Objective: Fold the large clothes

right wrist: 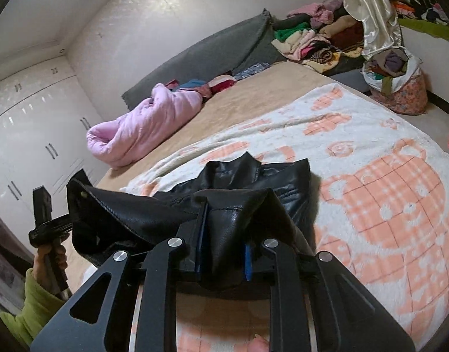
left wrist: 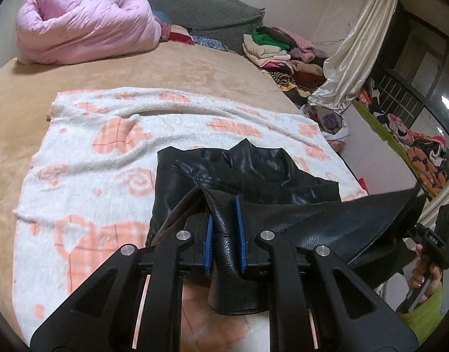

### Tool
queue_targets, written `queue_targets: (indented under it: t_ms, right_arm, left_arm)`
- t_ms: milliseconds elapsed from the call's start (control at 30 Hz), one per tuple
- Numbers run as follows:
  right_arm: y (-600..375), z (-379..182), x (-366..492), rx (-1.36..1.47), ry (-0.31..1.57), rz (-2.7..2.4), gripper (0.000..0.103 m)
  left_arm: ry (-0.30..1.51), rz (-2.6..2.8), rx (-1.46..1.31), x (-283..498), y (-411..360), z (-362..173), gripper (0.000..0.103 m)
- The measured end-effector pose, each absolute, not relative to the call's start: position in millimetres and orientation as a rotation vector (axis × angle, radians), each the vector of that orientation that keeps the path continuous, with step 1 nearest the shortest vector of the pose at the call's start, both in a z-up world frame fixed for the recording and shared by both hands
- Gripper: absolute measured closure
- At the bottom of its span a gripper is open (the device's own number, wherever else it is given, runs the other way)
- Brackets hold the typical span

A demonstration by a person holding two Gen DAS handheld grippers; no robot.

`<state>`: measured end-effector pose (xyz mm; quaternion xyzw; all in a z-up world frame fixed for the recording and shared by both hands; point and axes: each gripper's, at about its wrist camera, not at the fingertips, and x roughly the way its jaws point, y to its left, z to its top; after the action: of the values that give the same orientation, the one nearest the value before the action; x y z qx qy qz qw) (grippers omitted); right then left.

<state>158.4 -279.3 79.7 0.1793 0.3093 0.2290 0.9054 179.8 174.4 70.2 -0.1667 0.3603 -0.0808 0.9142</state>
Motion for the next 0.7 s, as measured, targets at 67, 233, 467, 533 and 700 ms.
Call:
queue_targets:
  t_ms: [67, 233, 467, 533, 700]
  right_arm:
    - [-278, 78, 169, 0.372, 0.649, 0.464, 0.083]
    - [-273, 72, 197, 0.352, 0.688, 0.434, 0.081]
    - [-270, 54, 232, 0.362, 0.740, 0.381, 0.078]
    - [-269, 48, 241, 0.363, 0.754, 0.367, 0.078]
    - [-266, 30, 264, 0.371, 0.792, 0.333, 0.078]
  left_arm:
    - [0.754, -0.163, -0.355, 191, 177, 67, 0.096]
    - [0.780, -0.152, -0.350, 210, 179, 56, 0.096]
    - [0.820, -0.132, -0.371, 238, 190, 36, 0.095]
    - [0.839, -0.132, -0.371, 246, 191, 28, 0.095]
    - [0.881, -0.141, -0.377, 260, 194, 14, 0.092]
